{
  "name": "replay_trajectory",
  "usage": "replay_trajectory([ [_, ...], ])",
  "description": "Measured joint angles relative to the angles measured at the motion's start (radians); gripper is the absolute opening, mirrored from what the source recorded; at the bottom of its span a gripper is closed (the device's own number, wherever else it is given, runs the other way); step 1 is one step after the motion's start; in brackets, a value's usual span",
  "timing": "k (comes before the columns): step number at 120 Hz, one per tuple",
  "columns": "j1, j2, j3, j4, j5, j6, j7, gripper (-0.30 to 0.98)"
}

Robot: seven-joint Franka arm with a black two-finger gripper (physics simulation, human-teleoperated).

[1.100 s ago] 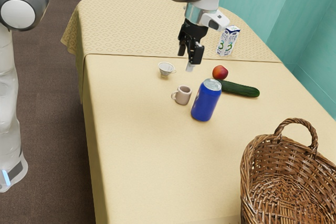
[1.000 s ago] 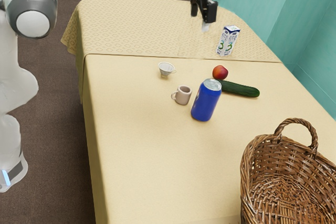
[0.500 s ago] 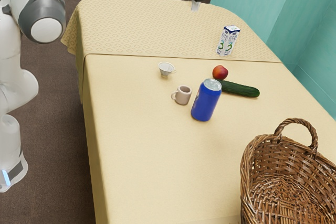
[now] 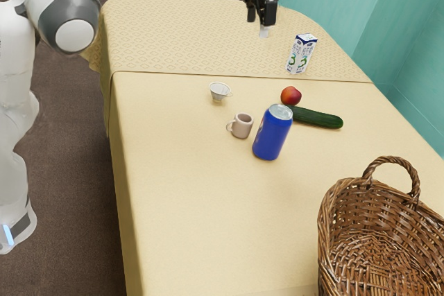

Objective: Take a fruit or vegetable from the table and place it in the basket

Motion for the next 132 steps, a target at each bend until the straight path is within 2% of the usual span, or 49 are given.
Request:
replay_trajectory([
  [4,0.151,-0.007,-0.164,0.002,0.028,0.005,0.01,0.66],
  [8,0.225,-0.011,-0.25,0.004,0.049,0.009,0.02,0.66],
  [15,0.277,-0.006,-0.314,0.015,0.084,0.016,0.037,0.66],
  [23,0.278,0.018,-0.345,0.002,0.127,0.064,0.053,0.66],
  [30,0.267,0.018,-0.354,-0.087,0.15,0.151,0.065,0.66],
  [39,0.279,0.013,-0.347,-0.25,0.165,0.303,0.081,0.66],
  [51,0.292,0.01,-0.344,-0.385,0.174,0.535,0.098,0.66],
  [65,0.289,0.025,-0.347,-0.452,0.179,0.825,0.116,0.66],
  [76,0.281,0.052,-0.351,-0.45,0.18,0.972,0.128,0.66],
  [102,0.293,0.219,-0.353,-0.38,0.18,1.136,0.15,0.66],
  [132,0.31,0.285,-0.38,-0.346,0.093,1.185,0.168,0.66],
])
